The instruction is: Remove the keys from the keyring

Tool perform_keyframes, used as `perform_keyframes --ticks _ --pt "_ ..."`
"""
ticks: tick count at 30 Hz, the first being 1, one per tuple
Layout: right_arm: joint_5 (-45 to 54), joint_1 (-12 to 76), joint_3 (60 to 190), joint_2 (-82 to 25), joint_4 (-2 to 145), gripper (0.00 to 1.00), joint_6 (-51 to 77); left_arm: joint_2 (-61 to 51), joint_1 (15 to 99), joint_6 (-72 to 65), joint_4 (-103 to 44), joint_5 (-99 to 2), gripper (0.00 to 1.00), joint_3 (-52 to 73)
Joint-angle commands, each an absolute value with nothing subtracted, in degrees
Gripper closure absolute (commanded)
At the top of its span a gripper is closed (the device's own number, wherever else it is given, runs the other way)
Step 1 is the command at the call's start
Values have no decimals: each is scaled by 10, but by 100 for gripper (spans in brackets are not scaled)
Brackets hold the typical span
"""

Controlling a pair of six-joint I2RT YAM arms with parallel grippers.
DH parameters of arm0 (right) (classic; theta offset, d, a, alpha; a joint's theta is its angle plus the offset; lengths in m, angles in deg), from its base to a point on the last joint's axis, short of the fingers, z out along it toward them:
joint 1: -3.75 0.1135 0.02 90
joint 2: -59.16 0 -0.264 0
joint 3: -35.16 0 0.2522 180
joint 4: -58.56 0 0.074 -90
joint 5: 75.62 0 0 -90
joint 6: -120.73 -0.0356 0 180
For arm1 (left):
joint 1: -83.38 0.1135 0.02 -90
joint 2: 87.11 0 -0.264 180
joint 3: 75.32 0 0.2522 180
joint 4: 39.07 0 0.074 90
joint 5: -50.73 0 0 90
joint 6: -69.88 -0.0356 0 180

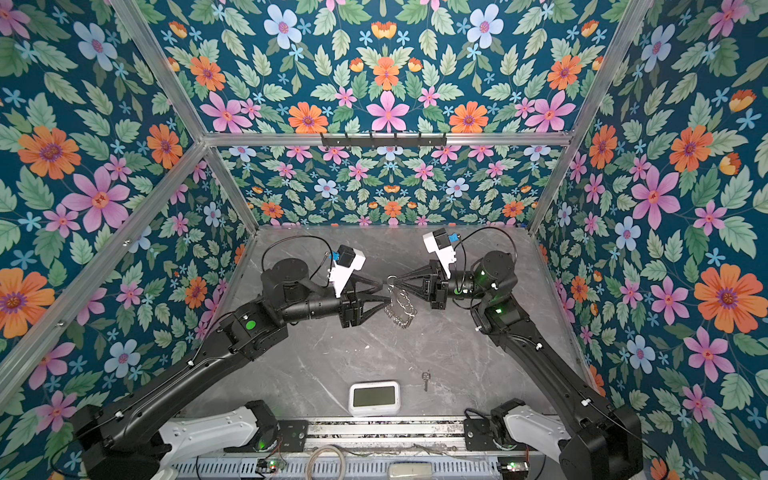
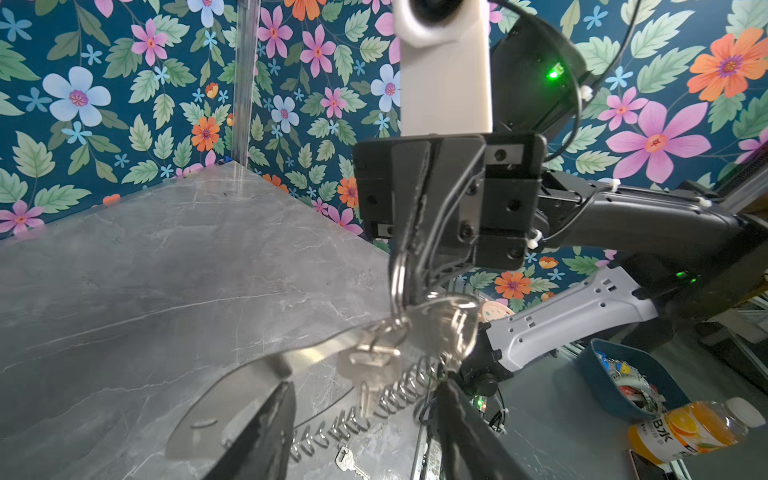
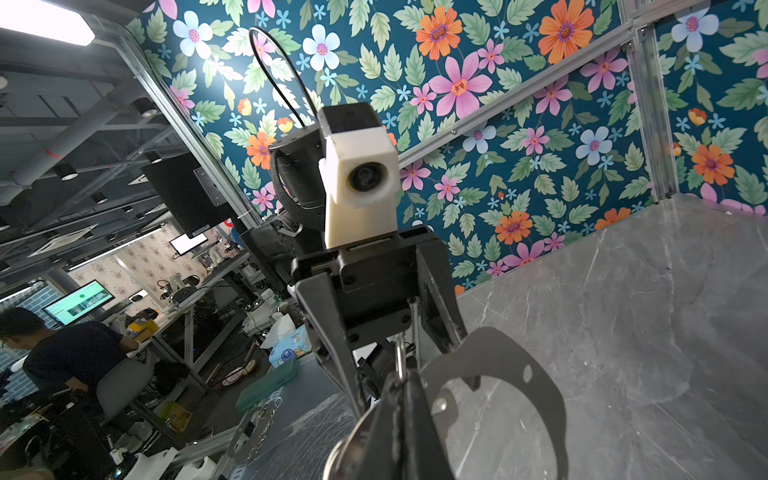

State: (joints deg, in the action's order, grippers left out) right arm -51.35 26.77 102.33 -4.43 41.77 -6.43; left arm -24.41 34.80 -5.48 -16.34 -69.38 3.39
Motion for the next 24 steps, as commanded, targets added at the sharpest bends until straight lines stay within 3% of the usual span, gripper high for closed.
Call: perform_keyframes --ticks 1,6,10,24 --pt "-518 268 1024 -44 379 100 -75 -237 346 -56 -184 -693 44 35" --pt "-516 268 1021 -44 370 100 -82 -226 337 -51 -204 -696 45 36" --pt "-516 268 1018 -44 363 100 -87 -217 331 -50 -209 -698 51 40" --pt "-509 268 1012 -36 373 100 -84 -213 324 -54 -186 -683 94 53"
